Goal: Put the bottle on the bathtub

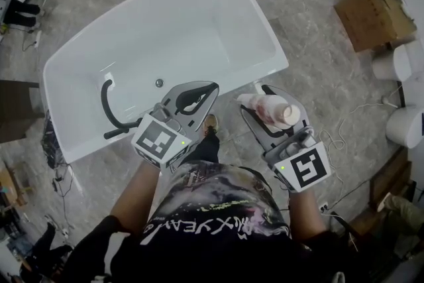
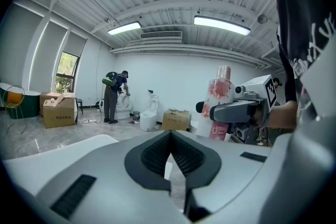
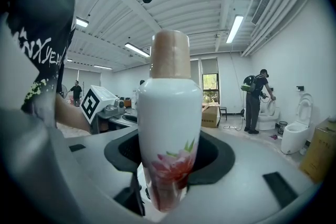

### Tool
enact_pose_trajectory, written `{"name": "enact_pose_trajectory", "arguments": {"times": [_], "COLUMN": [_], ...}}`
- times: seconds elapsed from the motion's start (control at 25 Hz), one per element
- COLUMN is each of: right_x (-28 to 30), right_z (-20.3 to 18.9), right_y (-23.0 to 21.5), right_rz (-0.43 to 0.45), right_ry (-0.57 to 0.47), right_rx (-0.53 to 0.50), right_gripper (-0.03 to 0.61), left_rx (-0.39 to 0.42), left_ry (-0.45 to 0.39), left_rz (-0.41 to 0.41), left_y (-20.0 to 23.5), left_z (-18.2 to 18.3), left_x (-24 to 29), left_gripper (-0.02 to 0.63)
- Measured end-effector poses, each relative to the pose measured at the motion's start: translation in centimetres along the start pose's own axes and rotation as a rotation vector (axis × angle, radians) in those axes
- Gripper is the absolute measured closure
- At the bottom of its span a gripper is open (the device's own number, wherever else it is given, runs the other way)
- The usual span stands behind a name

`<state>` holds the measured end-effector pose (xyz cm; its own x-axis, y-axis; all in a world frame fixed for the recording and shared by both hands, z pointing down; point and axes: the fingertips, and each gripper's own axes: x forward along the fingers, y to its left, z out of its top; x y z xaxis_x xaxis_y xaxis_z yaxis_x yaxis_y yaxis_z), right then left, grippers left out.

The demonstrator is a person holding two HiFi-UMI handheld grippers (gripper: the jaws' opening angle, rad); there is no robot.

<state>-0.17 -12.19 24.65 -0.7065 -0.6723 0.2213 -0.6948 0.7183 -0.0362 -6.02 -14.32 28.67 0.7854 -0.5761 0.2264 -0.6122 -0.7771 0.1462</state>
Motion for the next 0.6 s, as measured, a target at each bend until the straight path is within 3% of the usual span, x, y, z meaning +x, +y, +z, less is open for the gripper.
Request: {"name": "enact_pose_trajectory", "arguments": {"times": [0.6], "right_x": [3.0], "right_z": [-0.4], "right_y": [-1.1], "right_rz": [-0.044], "right_ry": [0.037], "right_rx": [-0.006], "right_gripper": [0.356], "left_rx": [-0.013], "left_ry": [0.007], "left_rz": [-0.053], "left_y": [3.0], "left_z": [-0.6], "left_x": [0.8], "left_gripper": [0.603]}}
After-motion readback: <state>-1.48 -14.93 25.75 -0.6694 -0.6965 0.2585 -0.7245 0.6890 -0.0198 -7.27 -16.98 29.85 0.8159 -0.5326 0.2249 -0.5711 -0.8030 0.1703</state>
